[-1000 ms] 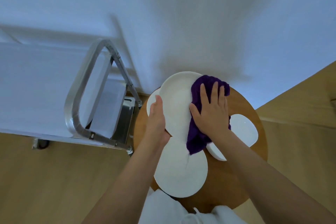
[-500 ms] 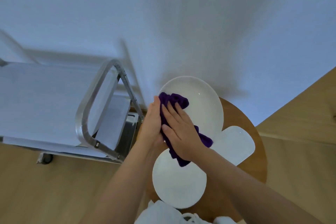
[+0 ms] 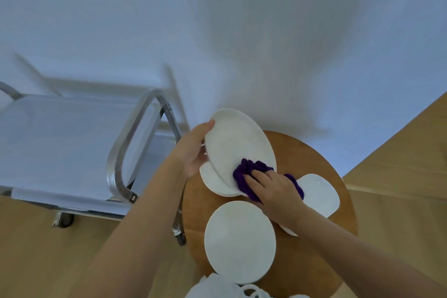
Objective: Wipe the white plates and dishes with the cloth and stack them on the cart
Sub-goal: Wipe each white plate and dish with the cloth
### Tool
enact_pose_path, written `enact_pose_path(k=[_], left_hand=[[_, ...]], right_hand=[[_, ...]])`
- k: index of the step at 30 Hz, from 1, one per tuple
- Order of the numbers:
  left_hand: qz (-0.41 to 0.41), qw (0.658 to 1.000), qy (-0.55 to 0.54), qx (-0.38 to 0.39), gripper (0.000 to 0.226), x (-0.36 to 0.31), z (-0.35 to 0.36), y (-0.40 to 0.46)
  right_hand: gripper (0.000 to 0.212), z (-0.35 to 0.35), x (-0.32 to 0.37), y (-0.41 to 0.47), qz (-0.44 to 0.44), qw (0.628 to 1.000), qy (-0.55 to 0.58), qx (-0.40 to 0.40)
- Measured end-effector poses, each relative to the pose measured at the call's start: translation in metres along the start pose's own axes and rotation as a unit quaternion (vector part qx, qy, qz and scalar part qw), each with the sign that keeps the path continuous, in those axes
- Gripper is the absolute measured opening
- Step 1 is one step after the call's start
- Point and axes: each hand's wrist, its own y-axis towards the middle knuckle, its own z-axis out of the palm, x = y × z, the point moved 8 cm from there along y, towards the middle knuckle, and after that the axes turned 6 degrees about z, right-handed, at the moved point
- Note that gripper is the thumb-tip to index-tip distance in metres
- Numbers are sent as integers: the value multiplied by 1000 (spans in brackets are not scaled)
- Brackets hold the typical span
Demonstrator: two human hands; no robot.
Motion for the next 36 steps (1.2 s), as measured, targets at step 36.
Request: enact_pose_path(k=[36], left_hand=[[49, 985, 159, -33, 36, -27, -2, 14]], right_hand=[[114, 20, 7, 10, -69, 980, -59, 178]])
